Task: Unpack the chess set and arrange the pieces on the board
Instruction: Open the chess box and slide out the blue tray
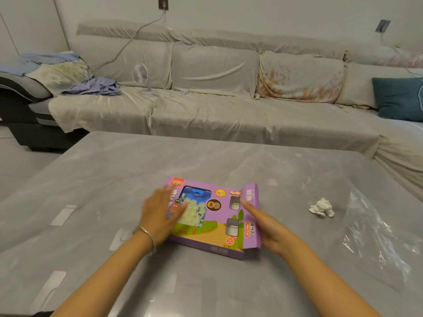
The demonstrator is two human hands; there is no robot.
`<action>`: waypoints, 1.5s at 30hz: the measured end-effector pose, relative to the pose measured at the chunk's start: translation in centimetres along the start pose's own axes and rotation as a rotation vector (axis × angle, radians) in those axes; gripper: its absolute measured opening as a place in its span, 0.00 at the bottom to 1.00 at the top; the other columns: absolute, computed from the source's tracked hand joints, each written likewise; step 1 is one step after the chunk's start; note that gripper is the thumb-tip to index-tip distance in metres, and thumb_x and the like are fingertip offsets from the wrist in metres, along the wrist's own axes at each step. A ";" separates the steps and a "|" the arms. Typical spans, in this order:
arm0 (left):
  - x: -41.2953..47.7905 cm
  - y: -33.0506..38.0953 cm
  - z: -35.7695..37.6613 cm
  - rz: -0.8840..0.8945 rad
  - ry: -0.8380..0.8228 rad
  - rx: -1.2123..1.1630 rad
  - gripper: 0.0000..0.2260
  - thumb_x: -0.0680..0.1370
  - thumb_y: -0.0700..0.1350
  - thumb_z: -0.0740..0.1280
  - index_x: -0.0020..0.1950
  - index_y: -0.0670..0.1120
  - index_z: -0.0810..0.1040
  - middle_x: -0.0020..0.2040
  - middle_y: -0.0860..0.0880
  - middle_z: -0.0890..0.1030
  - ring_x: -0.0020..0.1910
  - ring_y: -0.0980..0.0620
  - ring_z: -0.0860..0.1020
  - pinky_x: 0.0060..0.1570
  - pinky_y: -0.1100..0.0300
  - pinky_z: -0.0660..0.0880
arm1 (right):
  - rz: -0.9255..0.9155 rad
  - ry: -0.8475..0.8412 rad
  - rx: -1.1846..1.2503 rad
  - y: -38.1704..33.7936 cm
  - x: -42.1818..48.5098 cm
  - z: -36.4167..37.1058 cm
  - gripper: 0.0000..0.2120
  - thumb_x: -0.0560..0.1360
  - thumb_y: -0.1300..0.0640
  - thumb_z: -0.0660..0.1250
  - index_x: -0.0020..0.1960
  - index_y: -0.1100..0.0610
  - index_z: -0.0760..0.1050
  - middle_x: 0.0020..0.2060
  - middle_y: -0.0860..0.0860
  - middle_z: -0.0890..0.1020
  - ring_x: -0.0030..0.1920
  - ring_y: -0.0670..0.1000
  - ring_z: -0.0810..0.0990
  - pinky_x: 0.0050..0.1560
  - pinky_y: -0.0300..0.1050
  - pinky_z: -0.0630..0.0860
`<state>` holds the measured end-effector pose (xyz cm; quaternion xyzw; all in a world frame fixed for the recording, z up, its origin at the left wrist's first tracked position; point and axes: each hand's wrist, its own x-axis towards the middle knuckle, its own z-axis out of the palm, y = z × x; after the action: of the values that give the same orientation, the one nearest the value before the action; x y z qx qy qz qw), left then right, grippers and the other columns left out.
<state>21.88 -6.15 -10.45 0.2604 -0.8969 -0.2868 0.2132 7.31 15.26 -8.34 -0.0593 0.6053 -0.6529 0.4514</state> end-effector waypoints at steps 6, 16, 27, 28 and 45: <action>-4.7 7.1 3.9 0.528 -0.244 0.047 0.31 0.73 0.69 0.48 0.73 0.58 0.56 0.74 0.59 0.59 0.74 0.58 0.52 0.73 0.60 0.46 | -0.001 -0.011 0.140 -0.4 -0.1 1.5 0.26 0.78 0.39 0.50 0.59 0.56 0.77 0.49 0.57 0.84 0.48 0.56 0.83 0.47 0.52 0.80; -3.0 7.3 6.4 0.123 -0.078 -0.219 0.34 0.71 0.56 0.68 0.71 0.55 0.55 0.59 0.55 0.72 0.56 0.55 0.75 0.46 0.70 0.69 | 0.097 -0.031 0.072 -0.4 -0.4 1.7 0.27 0.78 0.35 0.46 0.59 0.46 0.78 0.61 0.51 0.75 0.49 0.52 0.79 0.51 0.48 0.74; -2.2 5.2 5.2 0.399 -0.212 0.067 0.26 0.75 0.58 0.62 0.71 0.66 0.57 0.75 0.59 0.41 0.71 0.53 0.62 0.59 0.57 0.72 | -0.130 0.243 -0.419 2.1 1.9 1.5 0.17 0.74 0.59 0.68 0.62 0.59 0.71 0.49 0.54 0.79 0.42 0.51 0.79 0.36 0.35 0.73; -2.1 5.3 5.1 0.395 -0.258 0.214 0.25 0.75 0.62 0.58 0.71 0.65 0.57 0.75 0.58 0.42 0.72 0.51 0.61 0.61 0.58 0.69 | -0.157 0.245 -0.443 2.2 1.9 1.4 0.19 0.73 0.59 0.70 0.62 0.59 0.71 0.50 0.55 0.79 0.44 0.51 0.80 0.36 0.34 0.73; -2.4 2.9 5.0 0.180 -0.263 0.501 0.39 0.66 0.78 0.42 0.74 0.63 0.43 0.66 0.53 0.74 0.61 0.39 0.75 0.54 0.35 0.70 | -0.239 0.344 -1.083 2.0 2.2 0.5 0.26 0.74 0.52 0.66 0.70 0.56 0.65 0.52 0.55 0.81 0.53 0.54 0.79 0.57 0.46 0.75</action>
<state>20.12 -0.70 -12.95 0.1851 -0.9791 -0.0678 0.0490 7.37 13.69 -10.89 -0.2429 0.9068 -0.2969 0.1750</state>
